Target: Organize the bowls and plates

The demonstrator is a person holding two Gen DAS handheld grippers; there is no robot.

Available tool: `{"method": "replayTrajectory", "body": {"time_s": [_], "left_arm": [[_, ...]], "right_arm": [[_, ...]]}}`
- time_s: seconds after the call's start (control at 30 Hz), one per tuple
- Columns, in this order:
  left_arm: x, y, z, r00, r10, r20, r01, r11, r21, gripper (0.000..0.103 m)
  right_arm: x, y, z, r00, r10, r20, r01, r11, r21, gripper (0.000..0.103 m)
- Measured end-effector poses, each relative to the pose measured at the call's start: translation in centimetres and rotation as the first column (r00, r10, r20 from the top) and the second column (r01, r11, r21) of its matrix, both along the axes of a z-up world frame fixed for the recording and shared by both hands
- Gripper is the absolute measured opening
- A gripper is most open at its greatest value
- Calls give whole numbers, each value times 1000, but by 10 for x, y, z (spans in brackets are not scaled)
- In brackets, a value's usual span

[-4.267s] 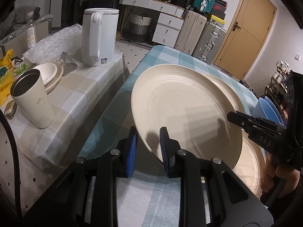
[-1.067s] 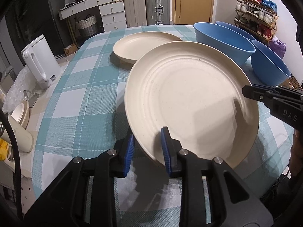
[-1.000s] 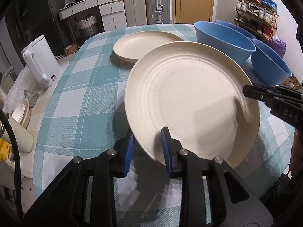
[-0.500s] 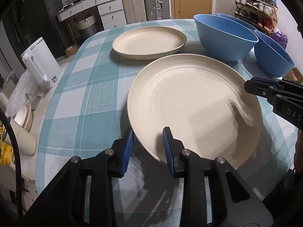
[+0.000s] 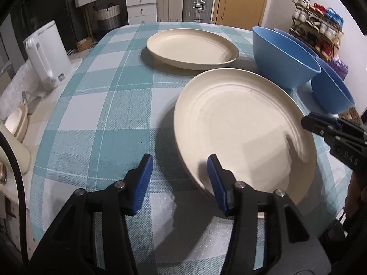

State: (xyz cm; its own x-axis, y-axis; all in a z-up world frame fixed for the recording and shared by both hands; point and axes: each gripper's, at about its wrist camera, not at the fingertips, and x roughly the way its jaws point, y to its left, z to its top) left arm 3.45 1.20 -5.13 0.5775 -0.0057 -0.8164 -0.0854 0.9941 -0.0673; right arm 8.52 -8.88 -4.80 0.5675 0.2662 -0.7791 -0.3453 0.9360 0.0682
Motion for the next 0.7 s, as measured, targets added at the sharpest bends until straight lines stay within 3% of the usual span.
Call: {"method": "replayTrajectory", "body": {"time_s": [0.2, 0.27, 0.47, 0.6, 0.7], "left_arm": [[0, 4, -2, 1000, 24, 2, -24, 1000, -19, 50], [0, 7, 0, 999, 35, 12, -35, 999, -26, 52], [-2, 11, 9, 997, 64, 35, -62, 997, -51, 80], [-5, 15, 18, 994, 92, 53, -89, 995, -46, 83], [-8, 21, 27, 991, 114, 75, -111, 993, -40, 92]], "right_arm": [[-3, 0, 5, 1000, 15, 12, -15, 999, 33, 48], [-3, 0, 8, 1000, 25, 19, -26, 998, 49, 50], [2, 6, 18, 995, 94, 33, -97, 990, 106, 84], [4, 17, 30, 986, 144, 82, -149, 986, 71, 99], [7, 21, 40, 979, 164, 119, -170, 985, 43, 101]]}}
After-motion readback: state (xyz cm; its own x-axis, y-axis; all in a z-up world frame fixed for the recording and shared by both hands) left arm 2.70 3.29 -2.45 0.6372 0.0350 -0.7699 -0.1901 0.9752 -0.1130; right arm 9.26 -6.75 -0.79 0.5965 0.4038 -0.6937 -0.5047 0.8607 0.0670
